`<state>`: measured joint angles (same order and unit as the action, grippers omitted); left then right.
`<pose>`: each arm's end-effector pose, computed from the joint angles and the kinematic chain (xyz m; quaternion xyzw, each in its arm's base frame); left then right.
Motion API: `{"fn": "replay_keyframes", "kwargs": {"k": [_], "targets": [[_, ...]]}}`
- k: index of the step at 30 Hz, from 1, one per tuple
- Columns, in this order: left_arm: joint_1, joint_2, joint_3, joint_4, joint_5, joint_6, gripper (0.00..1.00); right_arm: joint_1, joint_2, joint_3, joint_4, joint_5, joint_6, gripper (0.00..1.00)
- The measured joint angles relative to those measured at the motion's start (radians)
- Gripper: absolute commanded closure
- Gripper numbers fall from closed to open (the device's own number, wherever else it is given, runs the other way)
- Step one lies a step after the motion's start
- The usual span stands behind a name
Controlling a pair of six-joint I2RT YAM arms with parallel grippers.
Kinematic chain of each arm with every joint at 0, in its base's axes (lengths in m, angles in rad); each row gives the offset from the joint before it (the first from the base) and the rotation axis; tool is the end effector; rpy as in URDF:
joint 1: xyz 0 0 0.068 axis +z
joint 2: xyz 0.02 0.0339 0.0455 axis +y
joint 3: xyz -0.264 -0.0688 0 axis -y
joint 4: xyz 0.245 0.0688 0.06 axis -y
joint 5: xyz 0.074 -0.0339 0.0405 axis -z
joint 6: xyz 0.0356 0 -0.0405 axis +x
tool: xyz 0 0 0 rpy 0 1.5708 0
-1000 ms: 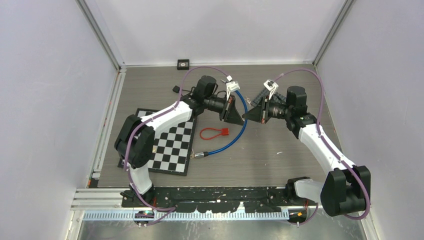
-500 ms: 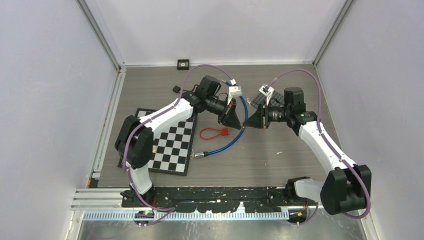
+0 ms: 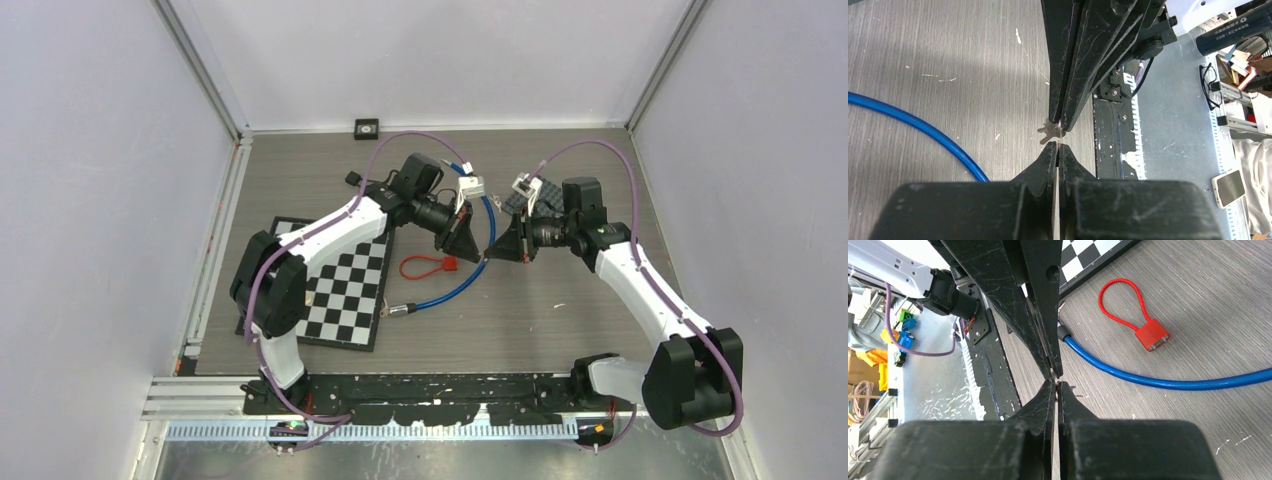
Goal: Unlock with the key
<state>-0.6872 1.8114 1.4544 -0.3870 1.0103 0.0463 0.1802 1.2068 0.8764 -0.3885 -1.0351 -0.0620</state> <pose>0.2915 -0.2782 0.2776 0.4688 0.6784 -0.5313 0.1941 0.2371 0.0743 0.2768 -0.2985 0.7609 0.4710 0.3318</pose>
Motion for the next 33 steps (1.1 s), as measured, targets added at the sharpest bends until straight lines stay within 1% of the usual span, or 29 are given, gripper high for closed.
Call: {"fn": "replay_keyframes", "kwargs": {"k": [3,7,13,18,21,27,33], "targets": [[-0.002,0.000,0.000,-0.007,-0.006,0.012,1.00,0.005,0.000,0.001,-0.003,0.014,-0.007,0.87],[-0.004,0.000,0.002,-0.023,-0.024,0.038,1.00,0.008,-0.005,0.001,-0.018,0.033,-0.008,0.75],[0.004,0.000,0.002,-0.061,-0.054,0.076,1.00,0.008,-0.023,0.008,-0.072,0.055,-0.009,0.70],[0.006,0.000,0.002,-0.072,-0.060,0.092,1.00,0.008,-0.024,0.035,-0.098,0.058,-0.018,0.63],[0.004,0.000,0.002,-0.078,-0.060,0.093,1.00,0.010,-0.024,0.042,-0.102,0.064,-0.024,0.61],[-0.005,0.000,0.002,-0.084,-0.048,0.095,1.00,0.036,-0.014,0.063,-0.105,0.079,-0.047,0.60],[-0.011,0.000,0.002,-0.087,-0.018,0.097,1.00,0.058,0.029,0.082,-0.098,0.088,-0.076,0.63]]}}
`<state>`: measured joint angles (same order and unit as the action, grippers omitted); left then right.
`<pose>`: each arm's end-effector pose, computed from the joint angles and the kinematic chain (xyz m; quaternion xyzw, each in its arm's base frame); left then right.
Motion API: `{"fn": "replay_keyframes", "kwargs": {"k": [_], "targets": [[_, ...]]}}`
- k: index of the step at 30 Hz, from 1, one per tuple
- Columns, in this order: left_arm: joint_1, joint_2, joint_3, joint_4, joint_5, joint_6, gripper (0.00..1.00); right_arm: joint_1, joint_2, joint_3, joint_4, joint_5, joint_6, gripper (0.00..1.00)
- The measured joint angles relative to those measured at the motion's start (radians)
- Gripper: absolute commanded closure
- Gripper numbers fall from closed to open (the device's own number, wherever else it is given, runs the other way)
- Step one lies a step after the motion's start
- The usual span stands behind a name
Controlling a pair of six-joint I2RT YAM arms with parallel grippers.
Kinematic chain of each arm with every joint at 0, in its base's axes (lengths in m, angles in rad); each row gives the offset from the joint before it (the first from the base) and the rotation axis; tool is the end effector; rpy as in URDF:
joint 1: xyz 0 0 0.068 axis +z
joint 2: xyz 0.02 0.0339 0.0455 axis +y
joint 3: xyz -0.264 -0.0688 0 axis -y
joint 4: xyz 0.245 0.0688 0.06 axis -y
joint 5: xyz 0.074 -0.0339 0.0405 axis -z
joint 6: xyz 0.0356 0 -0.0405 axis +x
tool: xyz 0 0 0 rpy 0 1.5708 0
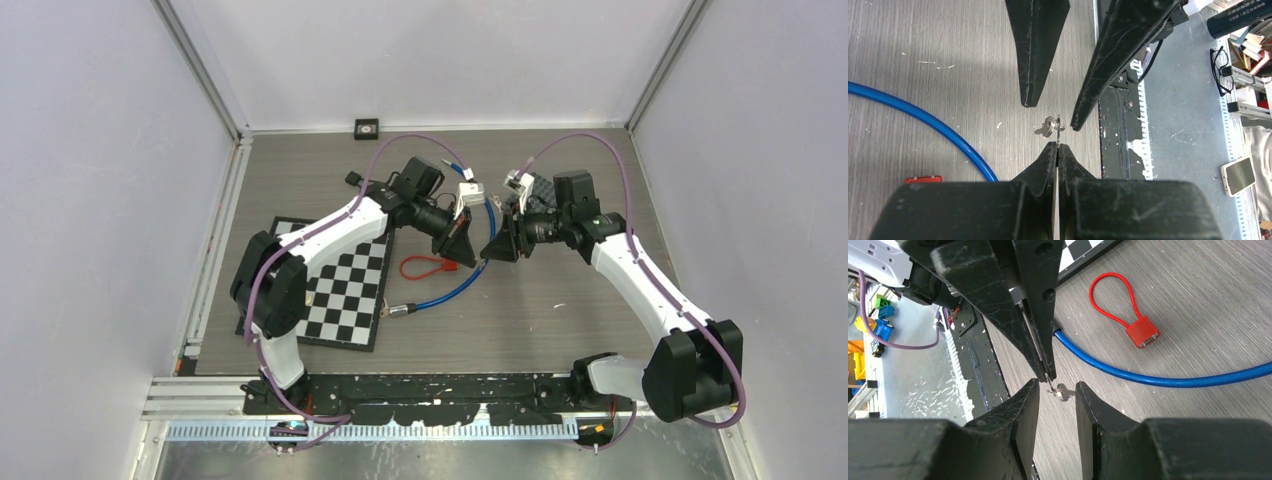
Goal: Unlock with the key
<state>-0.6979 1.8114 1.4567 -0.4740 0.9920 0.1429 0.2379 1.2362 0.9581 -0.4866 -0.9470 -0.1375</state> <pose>0.2848 -0.2777 0.2722 0.4921 0.6778 -0.5139 0.1852 0.2398 0.0879 0.2877 -0.3285 0.7709 0.4365 0.3276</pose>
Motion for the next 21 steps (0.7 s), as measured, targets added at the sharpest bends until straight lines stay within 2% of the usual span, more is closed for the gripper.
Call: {"fn": "replay_keyframes", "kwargs": {"k": [11,21], "targets": [[0.000,0.000,0.000,-0.003,0.020,0.001,1.00,0.032,0.032,0.003,-0.004,0.003,-0.034,0.73],[0.000,0.000,0.000,-0.010,0.018,0.005,1.00,0.042,0.039,0.003,-0.016,-0.004,-0.045,0.92]]}}
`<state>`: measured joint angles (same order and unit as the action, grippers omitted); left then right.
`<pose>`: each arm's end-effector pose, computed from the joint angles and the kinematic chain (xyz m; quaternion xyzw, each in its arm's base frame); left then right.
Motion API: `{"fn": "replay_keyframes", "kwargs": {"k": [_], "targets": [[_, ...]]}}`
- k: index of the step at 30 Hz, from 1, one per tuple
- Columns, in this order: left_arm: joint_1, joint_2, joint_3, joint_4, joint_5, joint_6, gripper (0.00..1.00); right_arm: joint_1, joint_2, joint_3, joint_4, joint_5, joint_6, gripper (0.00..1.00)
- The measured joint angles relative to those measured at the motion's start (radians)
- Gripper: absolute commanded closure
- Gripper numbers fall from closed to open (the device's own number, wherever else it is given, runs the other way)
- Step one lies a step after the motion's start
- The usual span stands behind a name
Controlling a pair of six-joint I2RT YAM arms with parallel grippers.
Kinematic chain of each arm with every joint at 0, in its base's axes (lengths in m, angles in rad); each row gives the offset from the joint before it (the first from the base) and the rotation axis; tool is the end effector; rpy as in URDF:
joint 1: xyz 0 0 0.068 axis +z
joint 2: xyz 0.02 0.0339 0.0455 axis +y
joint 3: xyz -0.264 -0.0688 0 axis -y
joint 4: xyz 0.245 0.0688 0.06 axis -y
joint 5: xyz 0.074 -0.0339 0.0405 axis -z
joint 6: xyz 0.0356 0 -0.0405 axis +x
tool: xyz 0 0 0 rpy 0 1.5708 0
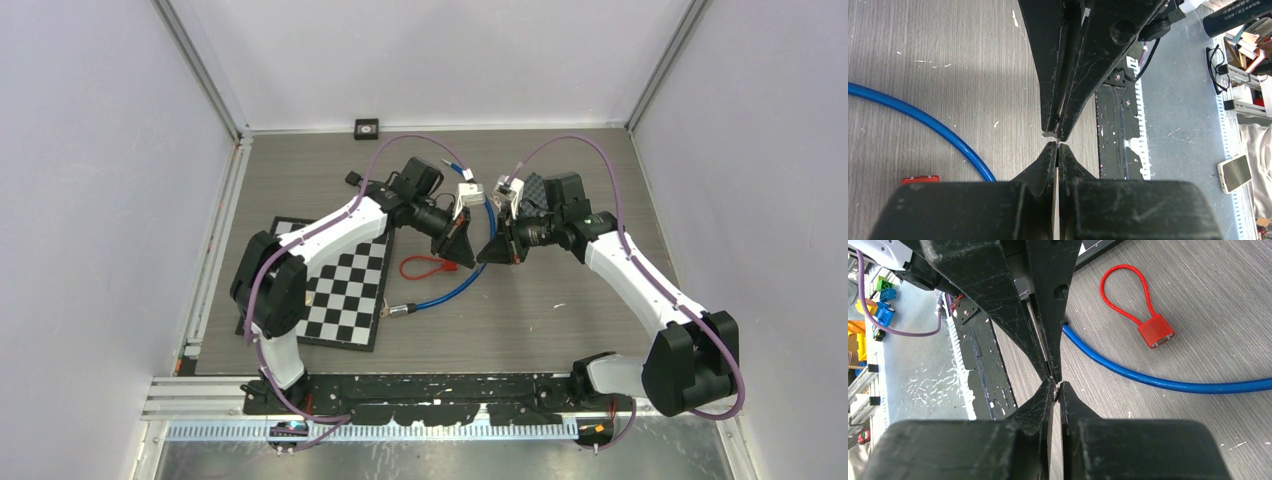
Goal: Unlock with the key
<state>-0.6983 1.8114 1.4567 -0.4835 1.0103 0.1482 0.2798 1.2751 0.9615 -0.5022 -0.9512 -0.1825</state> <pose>0.2837 -0.2775 0.2720 0.4936 0.6738 -0.5200 0.1789 0.2414 0.0995 0.2786 -0.3536 0.7658 0.4411 0.3066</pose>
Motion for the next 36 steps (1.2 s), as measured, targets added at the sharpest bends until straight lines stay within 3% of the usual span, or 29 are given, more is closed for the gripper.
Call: {"fn": "replay_keyframes", "kwargs": {"k": [5,24,25,30,33,36], "targets": [[0.000,0.000,0.000,-0.004,0.000,0.014,1.00,0.000,0.000,0.000,-0.003,-0.001,-0.003,1.00],[-0.005,0.000,0.000,-0.004,-0.001,0.043,1.00,0.005,-0.014,0.010,-0.051,0.029,-0.040,1.00],[-0.005,0.000,0.000,-0.003,0.000,0.043,0.96,0.005,-0.016,0.010,-0.053,0.030,-0.042,1.00],[-0.003,-0.004,-0.003,0.000,0.002,0.063,0.36,0.005,-0.030,0.011,-0.076,0.042,-0.048,0.99],[0.008,-0.030,-0.023,0.001,-0.025,0.094,0.20,0.004,-0.046,0.011,-0.103,0.064,-0.051,1.00],[0.029,-0.083,-0.061,0.002,-0.095,0.158,0.15,0.003,-0.069,0.011,-0.126,0.095,-0.047,1.00]]}}
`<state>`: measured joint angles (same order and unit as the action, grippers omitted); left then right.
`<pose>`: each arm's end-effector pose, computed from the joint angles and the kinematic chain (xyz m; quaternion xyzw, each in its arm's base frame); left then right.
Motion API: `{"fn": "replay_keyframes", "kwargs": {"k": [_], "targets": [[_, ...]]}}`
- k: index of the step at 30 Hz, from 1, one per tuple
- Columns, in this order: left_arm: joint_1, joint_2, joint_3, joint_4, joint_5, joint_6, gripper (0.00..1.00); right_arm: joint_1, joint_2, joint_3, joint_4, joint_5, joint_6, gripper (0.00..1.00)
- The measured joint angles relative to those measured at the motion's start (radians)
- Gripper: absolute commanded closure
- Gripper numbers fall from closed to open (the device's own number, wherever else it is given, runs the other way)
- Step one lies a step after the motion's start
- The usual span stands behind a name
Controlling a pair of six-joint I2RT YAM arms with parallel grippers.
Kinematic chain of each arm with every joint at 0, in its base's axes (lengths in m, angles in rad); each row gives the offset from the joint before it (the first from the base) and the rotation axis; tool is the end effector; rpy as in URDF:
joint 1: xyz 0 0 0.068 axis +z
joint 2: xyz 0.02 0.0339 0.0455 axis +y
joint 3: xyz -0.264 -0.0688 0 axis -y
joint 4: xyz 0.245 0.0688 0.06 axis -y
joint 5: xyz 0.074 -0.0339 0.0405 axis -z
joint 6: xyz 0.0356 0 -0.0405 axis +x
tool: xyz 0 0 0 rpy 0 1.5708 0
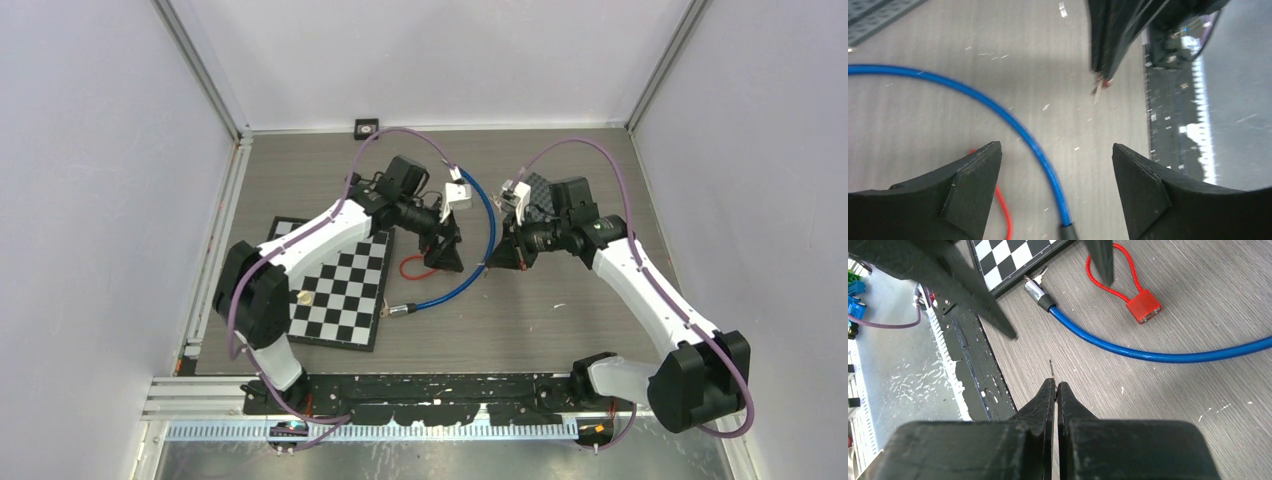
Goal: Unlock with the key
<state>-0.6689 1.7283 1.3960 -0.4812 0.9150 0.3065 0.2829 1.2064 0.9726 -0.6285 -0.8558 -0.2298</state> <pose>0.2793 -0.2567 0.2815 0.5349 0.6599 -0.4635 0.2523 0.2244 0.0932 0.2879 -0.3556 0.7890 0.3974 0.3052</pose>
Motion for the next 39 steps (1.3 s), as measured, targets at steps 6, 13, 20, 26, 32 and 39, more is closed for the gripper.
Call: {"fn": "replay_keyframes", "kwargs": {"k": [6,13,20,26,32,39], "targets": [[0.028,-0.028,-0.036,0.000,-0.221,0.225,0.12,-0.008,-0.037,0.000,-0.031,0.042,0.019,0.99],[0.022,0.096,-0.050,0.031,-0.398,0.404,0.11,-0.097,-0.090,0.000,-0.047,0.051,0.029,1.00],[-0.009,0.243,-0.042,0.043,-0.474,0.500,0.09,-0.213,-0.097,0.000,-0.050,0.049,0.054,1.00],[-0.038,0.270,-0.014,0.054,-0.495,0.511,0.08,-0.258,-0.101,0.000,-0.051,0.030,0.058,0.99],[-0.063,0.293,0.012,0.061,-0.513,0.476,0.22,-0.265,-0.101,0.000,-0.051,0.016,0.061,1.00],[-0.067,0.352,0.107,-0.020,-0.512,0.427,0.26,-0.265,-0.101,0.000,-0.052,0.006,0.061,1.00]]}}
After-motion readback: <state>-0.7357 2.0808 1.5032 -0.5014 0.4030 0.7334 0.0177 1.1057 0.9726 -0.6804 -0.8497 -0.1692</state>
